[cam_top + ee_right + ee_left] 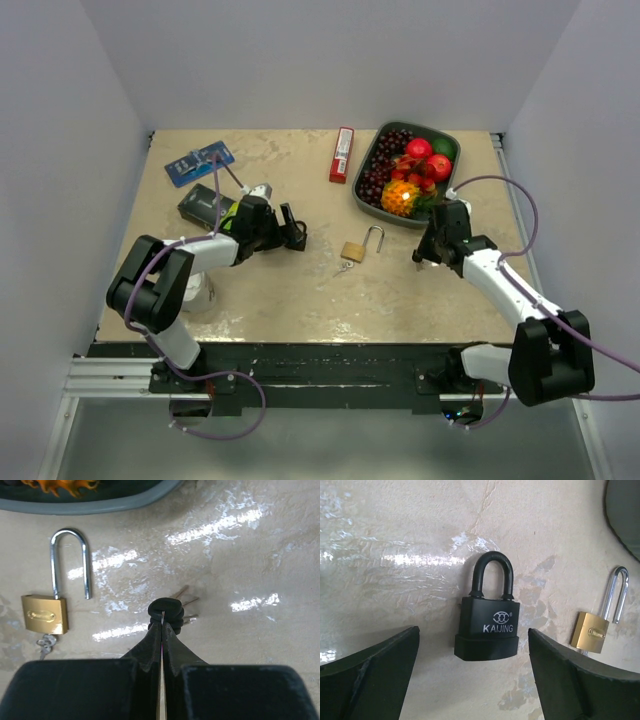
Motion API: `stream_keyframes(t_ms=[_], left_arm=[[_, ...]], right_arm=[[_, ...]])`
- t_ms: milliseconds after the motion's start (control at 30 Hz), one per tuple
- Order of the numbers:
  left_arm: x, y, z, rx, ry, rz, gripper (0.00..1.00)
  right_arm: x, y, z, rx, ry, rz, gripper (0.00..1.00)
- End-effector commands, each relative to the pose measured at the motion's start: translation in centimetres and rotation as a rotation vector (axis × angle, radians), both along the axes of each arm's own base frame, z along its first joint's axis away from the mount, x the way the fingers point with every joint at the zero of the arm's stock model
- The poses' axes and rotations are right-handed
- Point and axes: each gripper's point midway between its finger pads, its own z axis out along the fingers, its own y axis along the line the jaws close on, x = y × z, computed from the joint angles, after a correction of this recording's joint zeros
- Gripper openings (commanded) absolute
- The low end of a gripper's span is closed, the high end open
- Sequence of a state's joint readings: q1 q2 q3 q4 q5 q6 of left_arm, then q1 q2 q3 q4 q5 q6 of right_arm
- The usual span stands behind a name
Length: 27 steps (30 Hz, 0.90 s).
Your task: Unlock with the key
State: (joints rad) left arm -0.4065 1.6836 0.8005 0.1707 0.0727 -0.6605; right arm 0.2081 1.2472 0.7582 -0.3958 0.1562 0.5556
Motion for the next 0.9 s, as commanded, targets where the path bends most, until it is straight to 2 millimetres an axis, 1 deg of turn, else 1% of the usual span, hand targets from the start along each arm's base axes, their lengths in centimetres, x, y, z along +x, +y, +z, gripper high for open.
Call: stream_keyframes(t_ms=[0, 67, 100, 133, 167, 200, 233, 267, 300, 333, 367, 400, 433, 467, 500, 533, 567, 600, 633, 667, 700, 733, 800, 833, 867], left_arm=[[-0.4, 1.9, -0.8, 0.098, 0.019, 0.025, 0.99], [-0.3, 2.0, -0.1, 0.097, 0.003, 0.022, 0.99], [0.0, 2.3, 0.9, 0.106, -0.029, 0.04, 0.99], [0.1, 2.4, 1.5, 0.109, -0.047, 0.042, 0.99], [0.3, 2.7, 2.1, 0.126, -0.067, 0.043, 0.99], [0.6, 2.9, 3.5, 0.127, -0.102, 0.046, 0.99], [0.6, 3.0, 4.2, 0.133, -0.121, 0.049, 0.99], [0.8, 3.0, 5.8, 0.132, -0.17, 0.038, 0.99], [0.7, 2.9, 6.6, 0.127, -0.194, 0.027, 0.99], [0.9, 2.6, 7.8, 0.12, -0.245, 0.009, 0.99], [0.3, 1.9, 9.4, 0.088, -0.293, -0.025, 0.99], [0.0, 1.3, 10.3, 0.069, -0.33, -0.054, 0.99], [-0.2, 0.0, 12.1, 0.018, -0.401, -0.119, 0.99], [-1.1, -0.8, 13.4, -0.021, -0.448, -0.162, 0.99], [-1.7, -1.6, 14.3, -0.057, -0.486, -0.21, 0.99], [-2.7, -3.3, 16.4, -0.139, -0.556, -0.31, 0.99], [-3.8, -4.1, 17.4, -0.182, -0.592, -0.37, 0.99], [-4.7, -4.9, 18.4, -0.223, -0.62, -0.434, 0.99], [-6.4, -6.3, 19.8, -0.3, -0.649, -0.552, 0.99], [-7.3, -6.9, 20.6, -0.339, -0.661, -0.608, 0.99], [-8.2, -7.4, 21.3, -0.379, -0.667, -0.656, 0.99], [-9.8, -8.1, 22.6, -0.447, -0.68, -0.74, 0.99], [-11.0, -8.5, 23.6, -0.494, -0.69, -0.806, 0.99], [-11.3, -8.6, 23.8, -0.503, -0.685, -0.83, 0.99], [-11.8, -8.8, 24.3, -0.508, -0.684, -0.868, 0.99]], right_arm=[[1.4, 1.4, 3.1, 0.048, -0.108, 0.083, 0.0], [1.5, 2.3, 4.1, 0.077, -0.139, 0.139, 0.0], [1.5, 2.6, 4.4, 0.079, -0.153, 0.173, 0.0], [1.5, 3.5, 5.1, 0.109, -0.176, 0.219, 0.0], [1.5, 3.9, 5.5, 0.125, -0.185, 0.243, 0.0], [1.4, 4.4, 5.9, 0.139, -0.196, 0.267, 0.0], [1.4, 5.4, 6.8, 0.177, -0.22, 0.311, 0.0], [1.4, 5.8, 7.2, 0.195, -0.233, 0.328, 0.0], [1.4, 6.2, 7.6, 0.214, -0.241, 0.339, 0.0], [1.5, 6.7, 8.4, 0.234, -0.264, 0.359, 0.0], [1.4, 7.4, 9.0, 0.265, -0.272, 0.392, 0.0], [1.3, 8.0, 9.5, 0.288, -0.28, 0.416, 0.0], [1.5, 8.6, 10.5, 0.307, -0.311, 0.446, 0.0], [1.0, 10.0, 11.0, 0.36, -0.313, 0.518, 0.0], [0.8, 10.6, 11.5, 0.384, -0.321, 0.558, 0.0], [0.9, 11.4, 12.5, 0.409, -0.348, 0.6, 0.0], [0.0, 12.6, 13.0, 0.47, -0.34, 0.679, 0.0], [-0.2, 13.1, 13.4, 0.491, -0.345, 0.71, 0.0], [-0.3, 13.6, 14.4, 0.512, -0.364, 0.745, 0.0], [-0.6, 14.0, 14.8, 0.53, -0.368, 0.772, 0.0], [-1.2, 14.6, 15.7, 0.564, -0.376, 0.818, 0.0], [-1.5, 15.1, 16.6, 0.578, -0.397, 0.849, 0.0], [-2.2, 15.7, 17.7, 0.613, -0.41, 0.896, 0.0], [-2.9, 16.2, 19.0, 0.634, -0.427, 0.943, 0.0], [-3.3, 16.5, 19.6, 0.65, -0.433, 0.971, 0.0]])
